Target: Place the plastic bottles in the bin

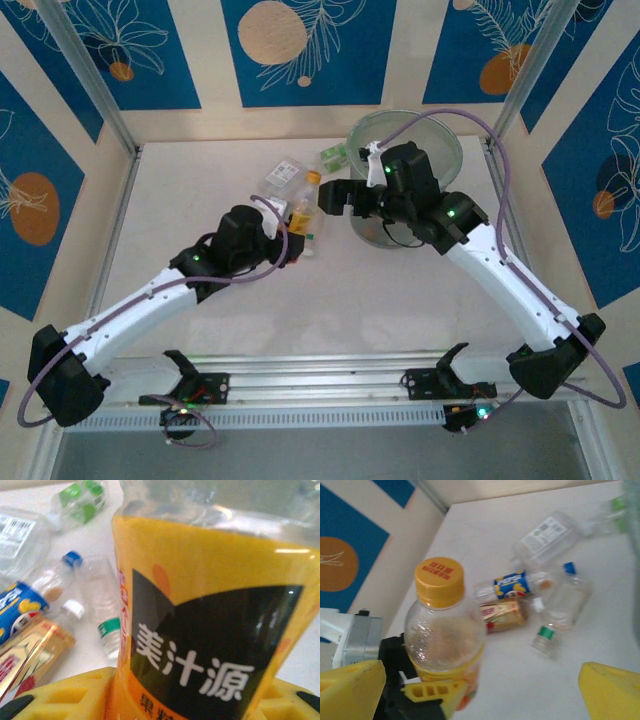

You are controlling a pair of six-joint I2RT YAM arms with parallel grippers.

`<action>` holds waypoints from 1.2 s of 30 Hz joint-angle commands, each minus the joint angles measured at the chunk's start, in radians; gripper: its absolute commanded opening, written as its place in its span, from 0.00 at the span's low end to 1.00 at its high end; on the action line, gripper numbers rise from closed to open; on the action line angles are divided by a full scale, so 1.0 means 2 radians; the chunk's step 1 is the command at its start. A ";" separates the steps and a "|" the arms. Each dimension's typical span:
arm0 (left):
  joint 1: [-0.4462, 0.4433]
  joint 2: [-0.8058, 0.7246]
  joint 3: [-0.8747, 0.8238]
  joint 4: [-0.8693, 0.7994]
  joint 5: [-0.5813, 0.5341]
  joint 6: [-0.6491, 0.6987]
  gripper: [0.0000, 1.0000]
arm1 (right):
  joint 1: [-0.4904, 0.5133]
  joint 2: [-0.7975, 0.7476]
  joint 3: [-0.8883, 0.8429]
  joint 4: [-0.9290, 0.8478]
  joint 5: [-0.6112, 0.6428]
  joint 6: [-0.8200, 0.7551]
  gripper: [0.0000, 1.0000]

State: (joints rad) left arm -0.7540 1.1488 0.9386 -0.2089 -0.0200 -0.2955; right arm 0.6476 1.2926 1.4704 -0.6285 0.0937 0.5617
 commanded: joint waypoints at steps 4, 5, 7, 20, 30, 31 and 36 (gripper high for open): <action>-0.005 -0.001 -0.002 0.074 0.052 0.011 0.45 | -0.002 0.028 0.014 0.055 -0.084 0.011 1.00; -0.006 0.000 -0.001 0.075 0.054 0.011 0.45 | -0.002 0.030 0.013 0.062 -0.090 0.011 0.98; -0.005 0.004 0.000 0.078 0.059 0.008 0.45 | -0.002 0.035 0.012 0.074 -0.105 0.011 0.96; -0.006 0.002 -0.004 0.117 0.104 0.008 0.46 | 0.001 0.067 0.023 0.074 -0.107 0.005 0.85; -0.006 -0.002 -0.004 0.117 0.084 0.010 0.85 | -0.002 0.064 0.041 0.053 -0.068 -0.013 0.49; -0.006 -0.005 -0.007 0.118 0.079 0.010 0.92 | -0.002 0.065 0.047 0.049 -0.063 -0.018 0.49; -0.005 -0.039 -0.023 0.116 0.050 0.018 0.99 | -0.006 0.072 0.104 0.020 -0.036 -0.052 0.48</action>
State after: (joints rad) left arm -0.7559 1.1339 0.9100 -0.0071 0.1287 -0.2783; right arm 0.6437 1.4307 1.5875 -0.5495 -0.0303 0.5220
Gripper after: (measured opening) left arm 0.993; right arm 0.519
